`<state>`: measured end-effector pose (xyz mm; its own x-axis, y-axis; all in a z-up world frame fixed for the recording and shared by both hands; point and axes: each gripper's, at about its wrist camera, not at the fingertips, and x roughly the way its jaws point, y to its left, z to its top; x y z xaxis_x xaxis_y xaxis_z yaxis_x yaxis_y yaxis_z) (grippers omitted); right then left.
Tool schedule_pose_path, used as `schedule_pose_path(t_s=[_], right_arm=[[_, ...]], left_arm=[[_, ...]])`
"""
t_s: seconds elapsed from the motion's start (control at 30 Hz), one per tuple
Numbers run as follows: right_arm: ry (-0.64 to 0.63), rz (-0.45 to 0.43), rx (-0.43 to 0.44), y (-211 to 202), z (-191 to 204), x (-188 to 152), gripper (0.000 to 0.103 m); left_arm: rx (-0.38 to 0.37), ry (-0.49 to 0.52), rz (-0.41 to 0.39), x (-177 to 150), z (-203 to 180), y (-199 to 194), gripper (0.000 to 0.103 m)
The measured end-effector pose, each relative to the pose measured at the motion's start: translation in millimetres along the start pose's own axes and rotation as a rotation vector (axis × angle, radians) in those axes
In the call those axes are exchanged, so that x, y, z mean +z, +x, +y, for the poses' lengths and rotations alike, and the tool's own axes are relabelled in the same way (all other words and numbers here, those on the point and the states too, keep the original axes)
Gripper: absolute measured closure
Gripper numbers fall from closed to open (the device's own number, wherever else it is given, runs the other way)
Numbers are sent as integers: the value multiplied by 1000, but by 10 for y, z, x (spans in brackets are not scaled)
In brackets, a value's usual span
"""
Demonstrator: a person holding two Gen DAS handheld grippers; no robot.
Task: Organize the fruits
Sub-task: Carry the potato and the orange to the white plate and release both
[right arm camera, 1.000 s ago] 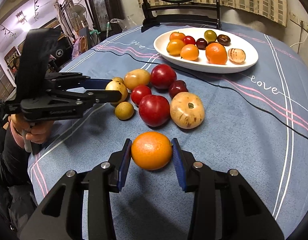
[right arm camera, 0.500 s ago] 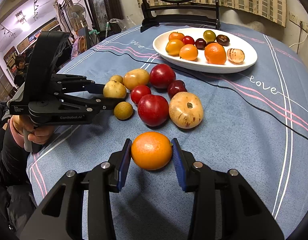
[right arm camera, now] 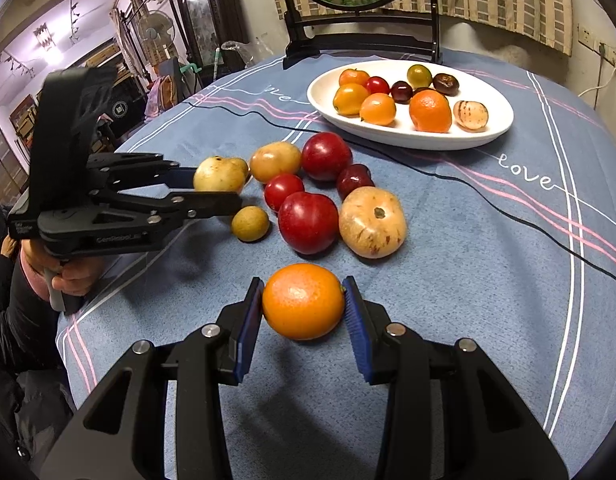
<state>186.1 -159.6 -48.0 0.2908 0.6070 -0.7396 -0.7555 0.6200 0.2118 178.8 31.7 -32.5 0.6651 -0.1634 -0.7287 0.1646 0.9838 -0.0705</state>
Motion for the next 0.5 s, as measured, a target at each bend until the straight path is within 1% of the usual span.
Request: schedule_pose_path(t_s=[0.1,0.17,0.2,0.27,0.3,0.4,0.5], right_arm=[[20,-37,1,-61,-50,26,62],[53,-92,29,-137,-121,84,62],[73,-131,23,-180,-168,135,62],[109,-170,4,-220,-262,239,62],[130,-193,-9,-229,-312,302,62],[178,-263,-70,-219,-487,548,62],[214,-320,-166,-132,-651,792,62]], left_arm=[[-19,-9,-37,0,1,-95,66],[-49,-30,-50,37,24,-128,66],[-60,-37,-54,57,35,-136,66],[-76,-50,-60,178,77,-137,66],[-70,-49,-60,226,85,-131,66],[-26,-44,-83,506,159,-98,65],[-23,-86,-85,816,270,26,65]])
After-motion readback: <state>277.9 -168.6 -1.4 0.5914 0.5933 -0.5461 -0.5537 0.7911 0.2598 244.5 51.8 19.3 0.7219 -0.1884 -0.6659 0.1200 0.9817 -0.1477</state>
